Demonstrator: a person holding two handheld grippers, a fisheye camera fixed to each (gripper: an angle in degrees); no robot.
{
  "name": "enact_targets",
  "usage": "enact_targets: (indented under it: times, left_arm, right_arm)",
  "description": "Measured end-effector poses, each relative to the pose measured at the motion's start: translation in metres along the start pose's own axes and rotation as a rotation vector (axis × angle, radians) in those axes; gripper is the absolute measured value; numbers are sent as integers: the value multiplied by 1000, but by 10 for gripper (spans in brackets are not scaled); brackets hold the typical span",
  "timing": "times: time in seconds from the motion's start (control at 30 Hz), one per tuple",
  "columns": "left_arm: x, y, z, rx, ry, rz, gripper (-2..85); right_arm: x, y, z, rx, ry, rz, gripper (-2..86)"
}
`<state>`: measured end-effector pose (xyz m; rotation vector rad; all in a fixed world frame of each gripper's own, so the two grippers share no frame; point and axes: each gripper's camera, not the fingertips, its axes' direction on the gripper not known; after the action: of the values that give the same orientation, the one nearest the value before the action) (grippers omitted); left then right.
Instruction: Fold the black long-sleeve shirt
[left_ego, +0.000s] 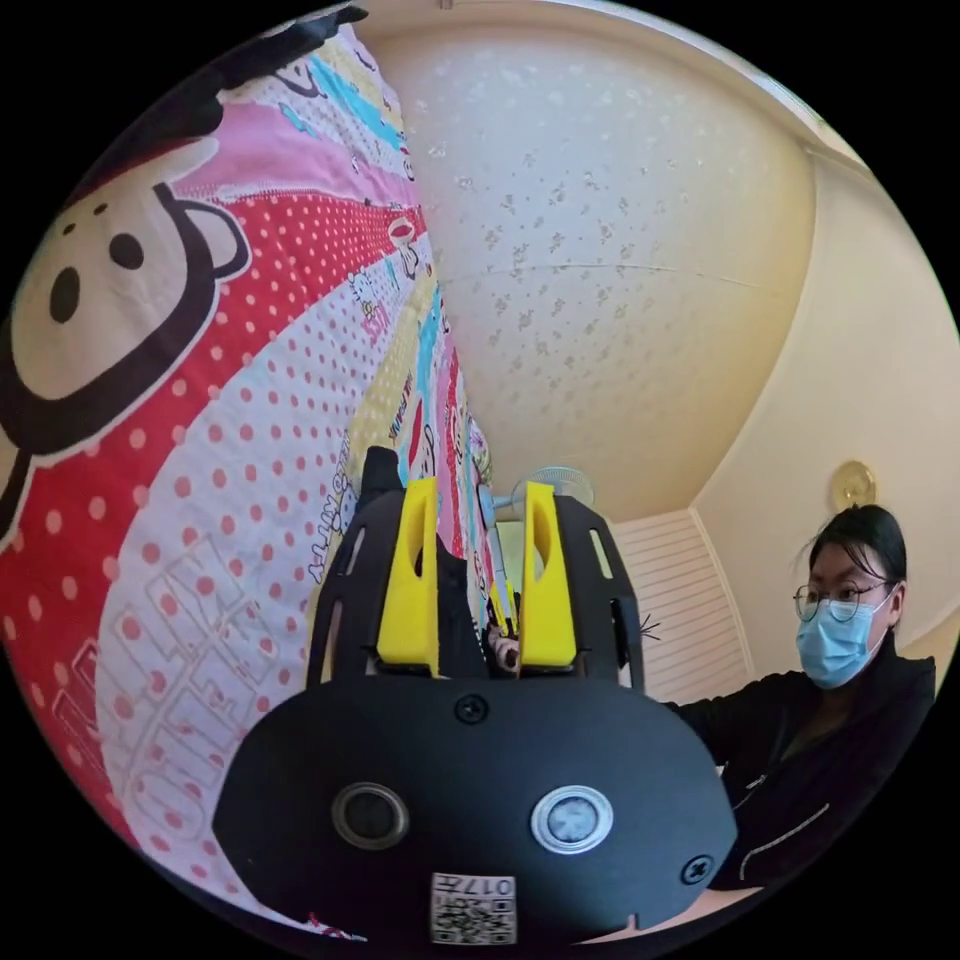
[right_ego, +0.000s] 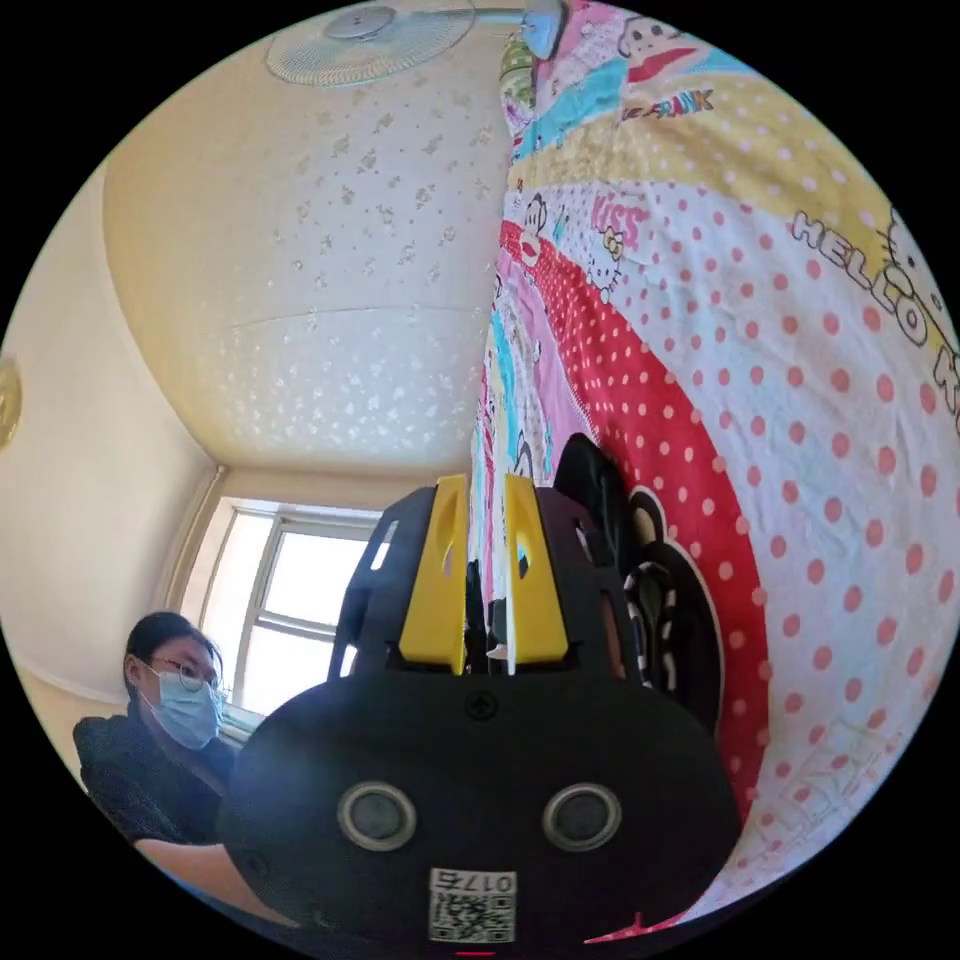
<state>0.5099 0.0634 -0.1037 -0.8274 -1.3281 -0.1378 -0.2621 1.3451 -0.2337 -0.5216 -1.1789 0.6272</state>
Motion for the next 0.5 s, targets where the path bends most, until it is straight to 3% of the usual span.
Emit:
enact_targets:
  times: [0.13,0.27,0.37,0.5]
  left_arm:
    - [30,38,-17,-37,-66,70,97]
    - [65,105,9,-319,-243,193,94]
    - [63,146,37,-492,-511,213,103]
    - [68,165,47,-434,-562,252,93]
  right_arm:
    - [-70,38,17,-272,249,-293,55]
    - [-74,83,39,-524,521,-376,56]
    - [-79,100,58,-532,463,-358,63]
    - [-92,110,116,-620,514,-361,69]
